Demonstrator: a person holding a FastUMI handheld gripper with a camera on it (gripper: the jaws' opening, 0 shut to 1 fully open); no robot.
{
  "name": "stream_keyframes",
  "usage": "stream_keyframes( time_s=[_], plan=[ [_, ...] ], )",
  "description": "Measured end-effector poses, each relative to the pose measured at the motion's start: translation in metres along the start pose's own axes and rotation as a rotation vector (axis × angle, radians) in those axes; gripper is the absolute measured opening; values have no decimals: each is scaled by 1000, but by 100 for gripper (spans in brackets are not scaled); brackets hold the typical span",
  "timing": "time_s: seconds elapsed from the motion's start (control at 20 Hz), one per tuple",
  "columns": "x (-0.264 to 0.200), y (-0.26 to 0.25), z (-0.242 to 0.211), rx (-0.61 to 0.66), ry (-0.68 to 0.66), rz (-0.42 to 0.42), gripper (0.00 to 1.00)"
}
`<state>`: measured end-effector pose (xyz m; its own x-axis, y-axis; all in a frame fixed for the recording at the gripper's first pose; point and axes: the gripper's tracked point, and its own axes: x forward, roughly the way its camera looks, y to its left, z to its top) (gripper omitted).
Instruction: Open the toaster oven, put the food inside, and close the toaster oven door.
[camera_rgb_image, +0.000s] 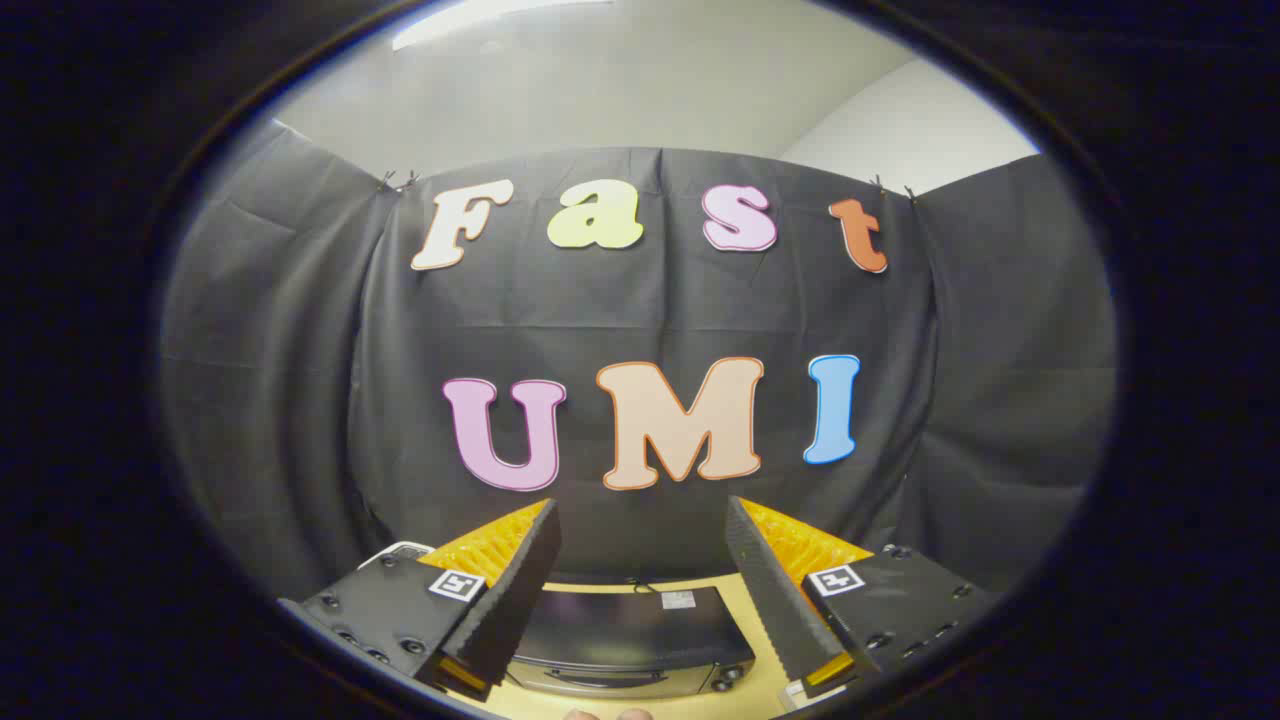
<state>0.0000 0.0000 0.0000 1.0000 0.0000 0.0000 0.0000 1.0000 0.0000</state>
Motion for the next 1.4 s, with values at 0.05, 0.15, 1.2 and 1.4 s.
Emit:
stream_keyframes(
  time_s=[0.05,0.15,1.2,1.4],
  plan=[
    [-1,0,-1,1,2,-2,100],
    [-5,-5,1,-9,-4,-19,100],
    [8,37,-49,-13,35,89,100],
    [22,39,-117,-18,106,77,100]
  ],
)
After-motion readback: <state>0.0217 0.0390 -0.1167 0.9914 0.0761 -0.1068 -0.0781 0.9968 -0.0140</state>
